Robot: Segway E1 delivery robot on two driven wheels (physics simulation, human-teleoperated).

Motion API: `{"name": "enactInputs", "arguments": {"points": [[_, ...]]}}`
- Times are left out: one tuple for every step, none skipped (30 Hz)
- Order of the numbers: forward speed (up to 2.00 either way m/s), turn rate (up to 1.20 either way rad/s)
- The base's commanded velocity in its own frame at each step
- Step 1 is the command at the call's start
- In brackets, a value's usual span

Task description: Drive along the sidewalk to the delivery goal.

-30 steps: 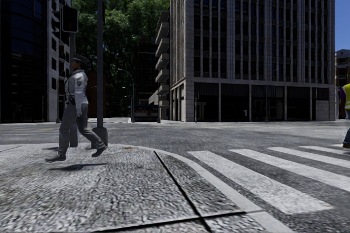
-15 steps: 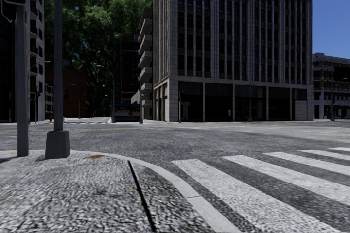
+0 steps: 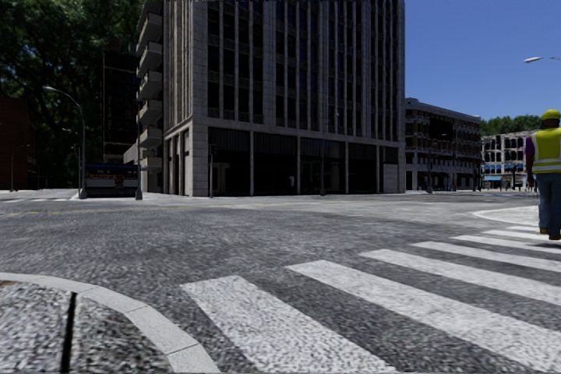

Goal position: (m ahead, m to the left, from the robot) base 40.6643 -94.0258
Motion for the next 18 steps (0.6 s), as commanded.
{"name": "enactInputs", "arguments": {"points": [[1.55,-0.67],[1.55,-0.67],[1.55,-0.67],[1.55,-0.67],[1.55,-0.67],[1.55,-0.67],[1.55,-0.67],[1.55,-0.67],[1.55,-0.67],[1.55,-0.67],[1.63,-0.67],[1.70,-0.67],[1.70,-0.67],[1.72,-0.67],[1.72,-0.67],[1.72,-0.67],[1.72,-0.67],[1.72,-0.67]]}}
